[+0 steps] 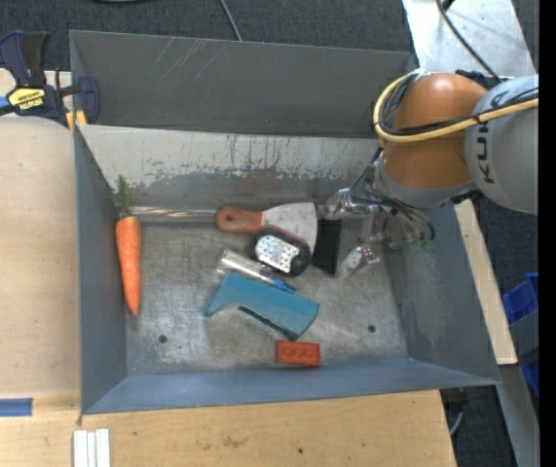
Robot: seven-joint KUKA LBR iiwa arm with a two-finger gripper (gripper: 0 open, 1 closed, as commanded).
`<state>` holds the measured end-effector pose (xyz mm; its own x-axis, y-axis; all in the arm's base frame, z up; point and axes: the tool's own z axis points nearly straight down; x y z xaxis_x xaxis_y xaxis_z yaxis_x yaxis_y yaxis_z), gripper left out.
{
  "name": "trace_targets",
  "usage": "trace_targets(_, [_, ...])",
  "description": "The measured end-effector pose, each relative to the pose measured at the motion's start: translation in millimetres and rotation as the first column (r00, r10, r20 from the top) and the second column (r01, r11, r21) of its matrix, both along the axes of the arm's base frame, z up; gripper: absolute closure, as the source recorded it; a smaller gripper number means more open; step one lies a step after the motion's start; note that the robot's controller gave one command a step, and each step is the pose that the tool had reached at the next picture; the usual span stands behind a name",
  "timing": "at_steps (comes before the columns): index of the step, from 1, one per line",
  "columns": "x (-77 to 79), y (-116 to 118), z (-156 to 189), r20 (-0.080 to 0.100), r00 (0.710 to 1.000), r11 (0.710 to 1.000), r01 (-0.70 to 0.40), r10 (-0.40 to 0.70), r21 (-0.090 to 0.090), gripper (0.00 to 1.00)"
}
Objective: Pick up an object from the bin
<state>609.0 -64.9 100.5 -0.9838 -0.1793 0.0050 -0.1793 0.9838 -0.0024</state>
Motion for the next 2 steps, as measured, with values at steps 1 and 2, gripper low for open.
trace_targets(1, [6.3, 29.0, 3.3, 0.011, 0.988, 0.988, -0.152, 0.152, 0.001, 0.0])
trace_targets(2, [9.2, 66.9, 30.7, 0.007, 0.979, 0.979, -0.205, 0.205, 0.003, 1.0])
